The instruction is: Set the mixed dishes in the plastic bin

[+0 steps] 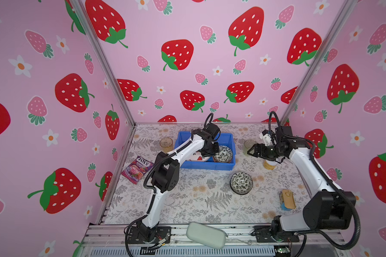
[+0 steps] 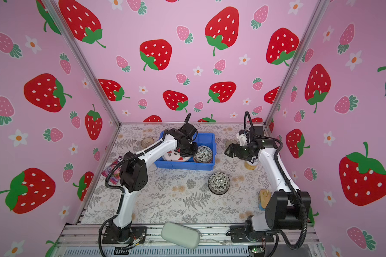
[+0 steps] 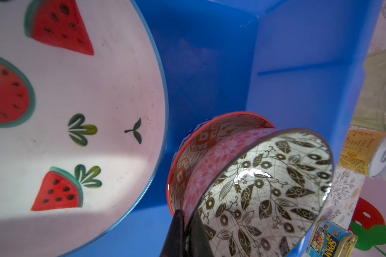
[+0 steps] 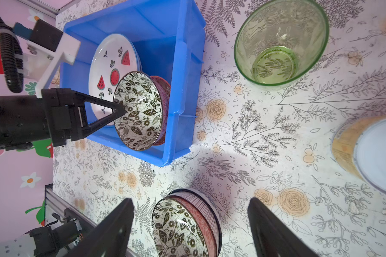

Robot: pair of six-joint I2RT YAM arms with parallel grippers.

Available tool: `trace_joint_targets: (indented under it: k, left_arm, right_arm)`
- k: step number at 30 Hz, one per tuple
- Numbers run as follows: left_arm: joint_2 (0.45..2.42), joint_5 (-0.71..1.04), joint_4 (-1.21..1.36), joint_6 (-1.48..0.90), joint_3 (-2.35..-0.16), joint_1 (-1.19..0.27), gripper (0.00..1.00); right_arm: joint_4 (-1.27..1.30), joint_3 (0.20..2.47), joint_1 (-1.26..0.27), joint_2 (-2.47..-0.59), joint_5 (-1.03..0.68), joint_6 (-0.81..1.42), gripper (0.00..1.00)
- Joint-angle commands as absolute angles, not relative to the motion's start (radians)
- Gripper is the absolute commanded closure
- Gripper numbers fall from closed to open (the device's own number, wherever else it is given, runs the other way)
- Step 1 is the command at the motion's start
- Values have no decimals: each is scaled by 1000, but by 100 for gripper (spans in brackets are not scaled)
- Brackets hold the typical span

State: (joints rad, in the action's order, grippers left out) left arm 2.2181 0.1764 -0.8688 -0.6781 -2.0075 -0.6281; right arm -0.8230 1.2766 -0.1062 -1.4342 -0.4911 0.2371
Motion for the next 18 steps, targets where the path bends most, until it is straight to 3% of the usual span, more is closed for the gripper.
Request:
trace_joint_targets:
  k: [1, 18]
  left_arm:
    - [2238, 197, -850, -686, -2052, -626, 95]
    - [2239, 205, -845, -689, -2033, -627, 75]
  right_arm:
    - [-825, 1292, -100, -1441, -499, 210, 17]
    - [-827, 1286, -99, -1428, -503, 210, 17]
